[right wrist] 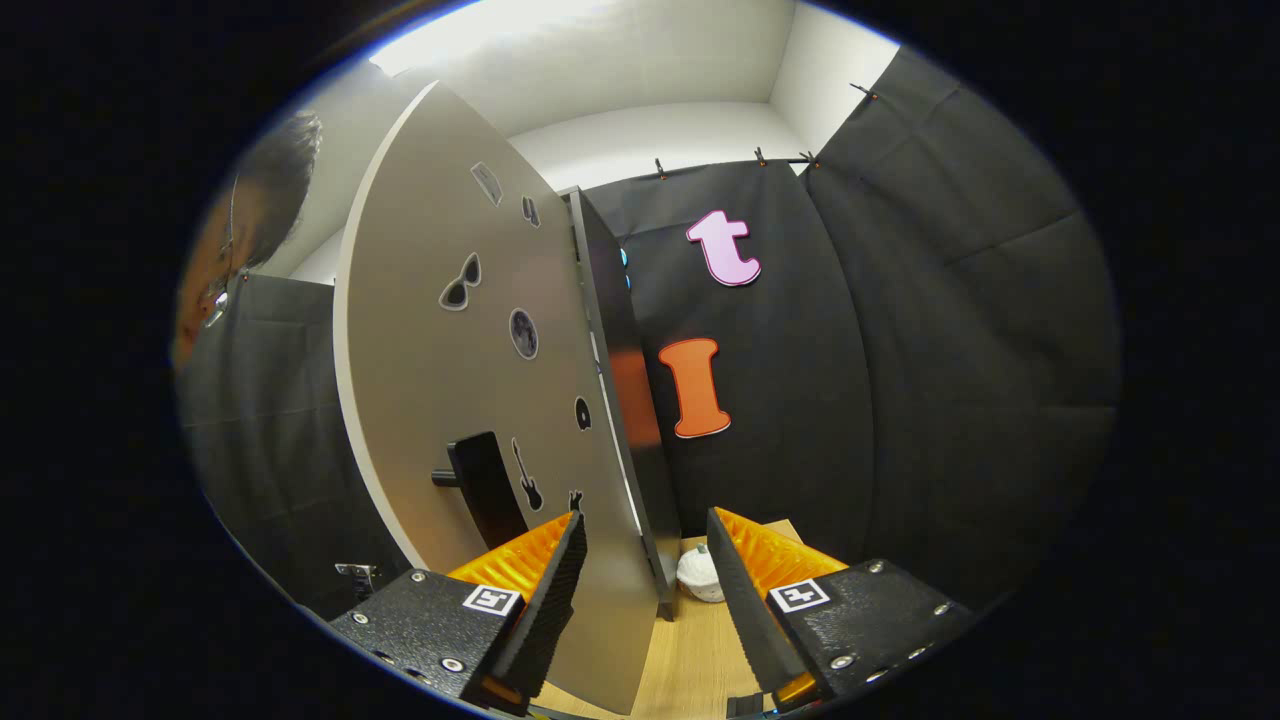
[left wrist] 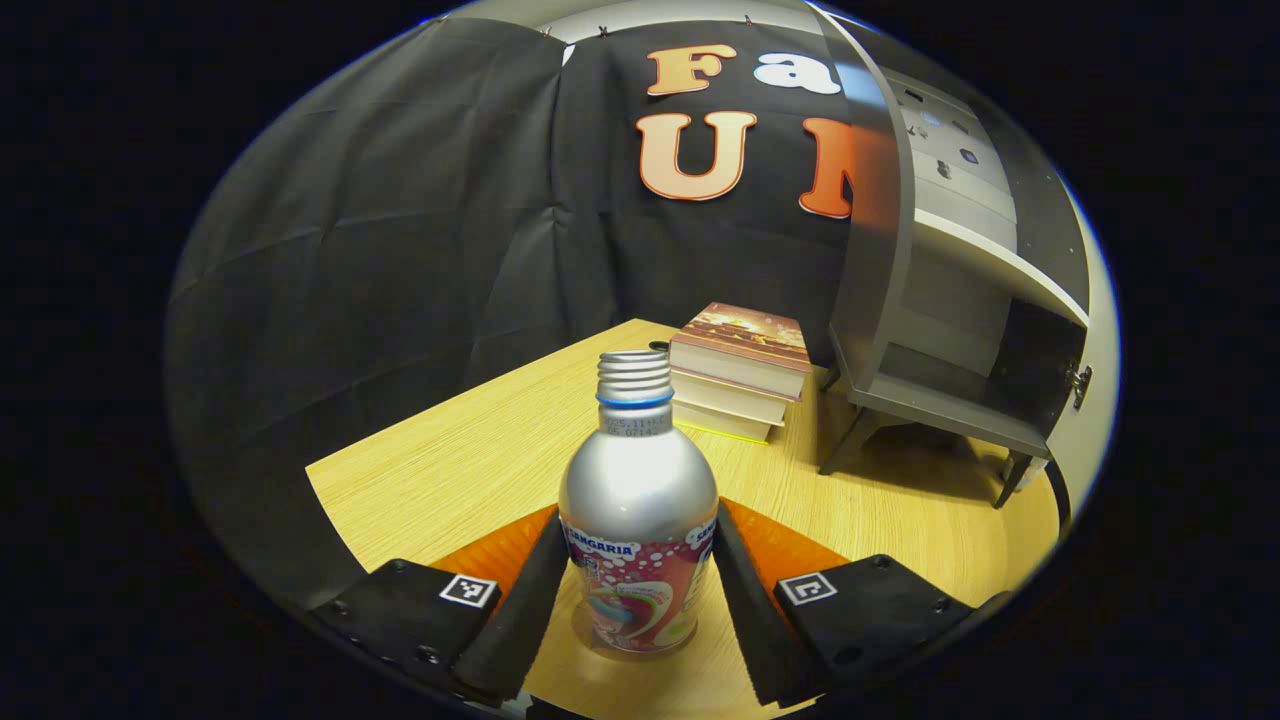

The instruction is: Open the cabinet door with the right hand, grasp the bottle in the cabinet with the left hand and place it on the coaster, then close the cabinet door with the right hand.

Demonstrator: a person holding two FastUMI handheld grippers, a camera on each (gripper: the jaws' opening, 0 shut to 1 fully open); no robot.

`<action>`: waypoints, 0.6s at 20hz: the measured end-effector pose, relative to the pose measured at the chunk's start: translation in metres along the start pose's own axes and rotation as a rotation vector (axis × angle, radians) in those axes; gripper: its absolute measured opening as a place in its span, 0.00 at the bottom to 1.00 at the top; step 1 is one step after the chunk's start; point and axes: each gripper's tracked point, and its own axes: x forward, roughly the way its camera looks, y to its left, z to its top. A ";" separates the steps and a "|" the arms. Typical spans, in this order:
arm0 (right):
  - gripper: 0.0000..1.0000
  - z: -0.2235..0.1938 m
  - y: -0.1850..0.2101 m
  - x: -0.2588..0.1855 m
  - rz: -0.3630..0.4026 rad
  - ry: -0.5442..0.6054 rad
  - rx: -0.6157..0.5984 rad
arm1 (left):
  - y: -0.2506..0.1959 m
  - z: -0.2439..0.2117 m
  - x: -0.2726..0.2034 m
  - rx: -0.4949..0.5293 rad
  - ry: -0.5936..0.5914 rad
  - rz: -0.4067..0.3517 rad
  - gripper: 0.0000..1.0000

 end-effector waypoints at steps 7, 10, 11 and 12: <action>0.76 0.012 -0.001 -0.002 0.021 -0.051 0.015 | -0.002 0.003 -0.014 0.062 0.022 0.002 0.94; 0.76 0.011 -0.003 -0.001 0.018 -0.064 0.013 | -0.004 0.009 -0.023 0.093 0.018 0.005 0.94; 0.80 0.011 -0.003 -0.003 0.026 -0.067 0.016 | -0.005 0.011 -0.026 0.104 0.019 0.005 0.94; 0.76 0.010 -0.003 -0.003 0.033 -0.070 0.023 | -0.006 0.011 -0.028 0.113 0.019 0.007 0.94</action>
